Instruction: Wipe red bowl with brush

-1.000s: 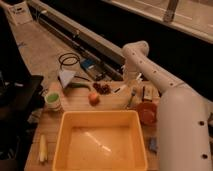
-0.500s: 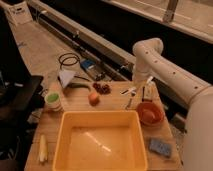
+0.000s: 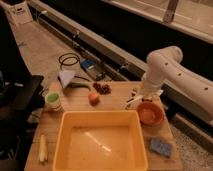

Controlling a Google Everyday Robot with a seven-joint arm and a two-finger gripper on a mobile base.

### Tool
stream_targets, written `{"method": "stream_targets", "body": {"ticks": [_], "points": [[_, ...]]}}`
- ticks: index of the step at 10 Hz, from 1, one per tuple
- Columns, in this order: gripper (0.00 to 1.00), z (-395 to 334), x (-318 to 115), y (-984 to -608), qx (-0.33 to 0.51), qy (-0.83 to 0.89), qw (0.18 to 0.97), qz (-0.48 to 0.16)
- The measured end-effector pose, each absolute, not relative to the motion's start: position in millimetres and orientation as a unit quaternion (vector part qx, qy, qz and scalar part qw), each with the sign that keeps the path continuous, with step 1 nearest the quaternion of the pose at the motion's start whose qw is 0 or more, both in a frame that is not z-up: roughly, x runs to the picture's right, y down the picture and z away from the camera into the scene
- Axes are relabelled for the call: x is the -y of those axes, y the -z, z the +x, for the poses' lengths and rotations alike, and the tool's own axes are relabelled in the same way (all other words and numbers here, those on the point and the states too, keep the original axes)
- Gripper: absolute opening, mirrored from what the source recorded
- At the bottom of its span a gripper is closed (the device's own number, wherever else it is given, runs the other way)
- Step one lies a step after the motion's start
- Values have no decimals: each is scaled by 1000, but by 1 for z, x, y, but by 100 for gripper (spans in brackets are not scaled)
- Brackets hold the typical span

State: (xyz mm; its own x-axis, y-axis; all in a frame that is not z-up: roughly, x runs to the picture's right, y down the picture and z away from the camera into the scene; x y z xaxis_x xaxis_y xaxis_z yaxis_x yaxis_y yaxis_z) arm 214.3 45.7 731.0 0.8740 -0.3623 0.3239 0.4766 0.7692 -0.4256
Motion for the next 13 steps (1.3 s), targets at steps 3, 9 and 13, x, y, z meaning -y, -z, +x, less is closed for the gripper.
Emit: {"method": "stream_targets", "body": {"ticks": [3, 9, 13], "points": [[0, 210, -55, -727, 124, 215, 935, -253], [0, 210, -57, -735, 132, 218, 932, -257], [0, 218, -83, -757, 181, 187, 930, -258]]}}
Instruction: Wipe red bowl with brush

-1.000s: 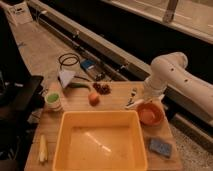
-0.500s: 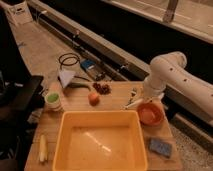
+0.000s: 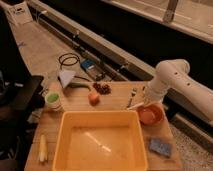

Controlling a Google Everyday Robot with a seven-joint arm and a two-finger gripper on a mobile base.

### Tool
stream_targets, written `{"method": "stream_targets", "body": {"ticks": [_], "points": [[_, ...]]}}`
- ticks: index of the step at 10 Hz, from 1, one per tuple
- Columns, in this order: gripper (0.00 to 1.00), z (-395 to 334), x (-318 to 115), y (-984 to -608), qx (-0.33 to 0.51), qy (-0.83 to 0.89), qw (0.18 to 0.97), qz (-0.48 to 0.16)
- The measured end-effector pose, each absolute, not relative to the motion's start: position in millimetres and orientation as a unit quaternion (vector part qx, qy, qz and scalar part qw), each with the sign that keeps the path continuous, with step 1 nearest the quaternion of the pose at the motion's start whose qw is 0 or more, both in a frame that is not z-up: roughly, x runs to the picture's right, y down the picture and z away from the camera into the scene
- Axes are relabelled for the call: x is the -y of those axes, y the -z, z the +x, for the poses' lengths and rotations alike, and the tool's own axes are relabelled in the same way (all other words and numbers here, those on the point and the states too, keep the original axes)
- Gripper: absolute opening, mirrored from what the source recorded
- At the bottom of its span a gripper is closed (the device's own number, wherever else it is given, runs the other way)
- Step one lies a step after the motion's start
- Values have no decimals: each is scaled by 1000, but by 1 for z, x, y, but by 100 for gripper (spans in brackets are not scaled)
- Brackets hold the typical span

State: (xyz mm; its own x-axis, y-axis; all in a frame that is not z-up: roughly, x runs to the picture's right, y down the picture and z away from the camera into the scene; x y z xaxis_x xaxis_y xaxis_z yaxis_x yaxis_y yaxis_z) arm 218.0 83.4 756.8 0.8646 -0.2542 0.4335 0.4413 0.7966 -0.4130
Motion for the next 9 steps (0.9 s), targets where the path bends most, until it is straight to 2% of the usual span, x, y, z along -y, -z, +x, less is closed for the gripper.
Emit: {"method": "stream_targets", "body": {"ticks": [9], "points": [[0, 204, -124, -787, 256, 137, 918, -270]]}}
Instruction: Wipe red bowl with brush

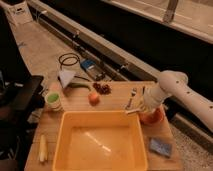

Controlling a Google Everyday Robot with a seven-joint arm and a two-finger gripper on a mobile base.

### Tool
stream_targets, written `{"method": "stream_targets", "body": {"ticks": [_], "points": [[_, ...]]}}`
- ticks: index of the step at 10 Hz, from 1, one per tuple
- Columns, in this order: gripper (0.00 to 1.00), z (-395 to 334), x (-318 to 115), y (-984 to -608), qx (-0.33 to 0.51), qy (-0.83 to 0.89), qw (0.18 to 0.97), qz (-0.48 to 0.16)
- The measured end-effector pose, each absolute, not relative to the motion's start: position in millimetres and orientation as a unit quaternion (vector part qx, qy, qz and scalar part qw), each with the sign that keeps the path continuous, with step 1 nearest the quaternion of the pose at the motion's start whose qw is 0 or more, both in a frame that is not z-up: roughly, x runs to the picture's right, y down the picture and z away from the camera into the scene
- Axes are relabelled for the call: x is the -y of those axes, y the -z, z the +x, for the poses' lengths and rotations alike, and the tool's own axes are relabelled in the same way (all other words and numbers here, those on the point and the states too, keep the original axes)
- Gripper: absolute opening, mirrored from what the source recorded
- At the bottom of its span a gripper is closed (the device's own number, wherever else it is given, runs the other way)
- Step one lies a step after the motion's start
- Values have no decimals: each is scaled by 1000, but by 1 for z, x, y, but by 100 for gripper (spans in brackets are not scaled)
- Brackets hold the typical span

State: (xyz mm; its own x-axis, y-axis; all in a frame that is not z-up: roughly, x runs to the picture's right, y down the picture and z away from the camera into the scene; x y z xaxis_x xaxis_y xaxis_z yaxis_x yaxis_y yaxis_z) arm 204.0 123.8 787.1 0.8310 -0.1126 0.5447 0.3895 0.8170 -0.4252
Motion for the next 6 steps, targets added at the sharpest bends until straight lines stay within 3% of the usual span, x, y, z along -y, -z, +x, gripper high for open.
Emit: {"method": "stream_targets", "body": {"ticks": [6], "points": [[0, 220, -126, -788, 243, 121, 919, -285]]}}
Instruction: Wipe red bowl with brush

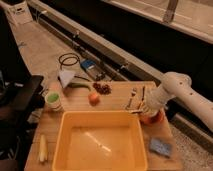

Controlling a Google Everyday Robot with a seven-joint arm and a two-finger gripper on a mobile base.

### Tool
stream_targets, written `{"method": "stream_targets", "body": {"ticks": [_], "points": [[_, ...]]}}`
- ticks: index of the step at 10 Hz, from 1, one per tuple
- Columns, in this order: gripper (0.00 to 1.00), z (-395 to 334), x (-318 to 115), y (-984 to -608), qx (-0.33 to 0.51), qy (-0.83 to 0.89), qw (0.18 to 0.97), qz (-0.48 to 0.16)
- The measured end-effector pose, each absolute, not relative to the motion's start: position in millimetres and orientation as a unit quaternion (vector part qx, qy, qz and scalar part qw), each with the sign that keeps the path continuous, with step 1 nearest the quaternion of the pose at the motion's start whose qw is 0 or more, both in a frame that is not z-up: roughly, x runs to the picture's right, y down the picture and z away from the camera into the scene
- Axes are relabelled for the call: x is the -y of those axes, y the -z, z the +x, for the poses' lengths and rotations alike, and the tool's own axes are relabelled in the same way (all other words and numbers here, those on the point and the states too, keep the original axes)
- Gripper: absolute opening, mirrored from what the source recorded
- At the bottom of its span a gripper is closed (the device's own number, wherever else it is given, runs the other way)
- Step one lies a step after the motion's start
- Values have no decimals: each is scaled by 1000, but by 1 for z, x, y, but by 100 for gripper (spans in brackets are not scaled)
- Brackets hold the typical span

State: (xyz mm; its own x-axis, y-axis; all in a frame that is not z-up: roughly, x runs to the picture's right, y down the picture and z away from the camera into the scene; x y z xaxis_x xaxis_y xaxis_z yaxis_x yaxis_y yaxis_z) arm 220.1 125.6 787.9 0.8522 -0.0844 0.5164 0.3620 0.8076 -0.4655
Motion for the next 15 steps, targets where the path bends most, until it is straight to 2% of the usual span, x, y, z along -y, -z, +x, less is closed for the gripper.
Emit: {"method": "stream_targets", "body": {"ticks": [8, 15], "points": [[0, 205, -98, -797, 239, 152, 919, -275], [0, 216, -121, -777, 244, 130, 920, -279]]}}
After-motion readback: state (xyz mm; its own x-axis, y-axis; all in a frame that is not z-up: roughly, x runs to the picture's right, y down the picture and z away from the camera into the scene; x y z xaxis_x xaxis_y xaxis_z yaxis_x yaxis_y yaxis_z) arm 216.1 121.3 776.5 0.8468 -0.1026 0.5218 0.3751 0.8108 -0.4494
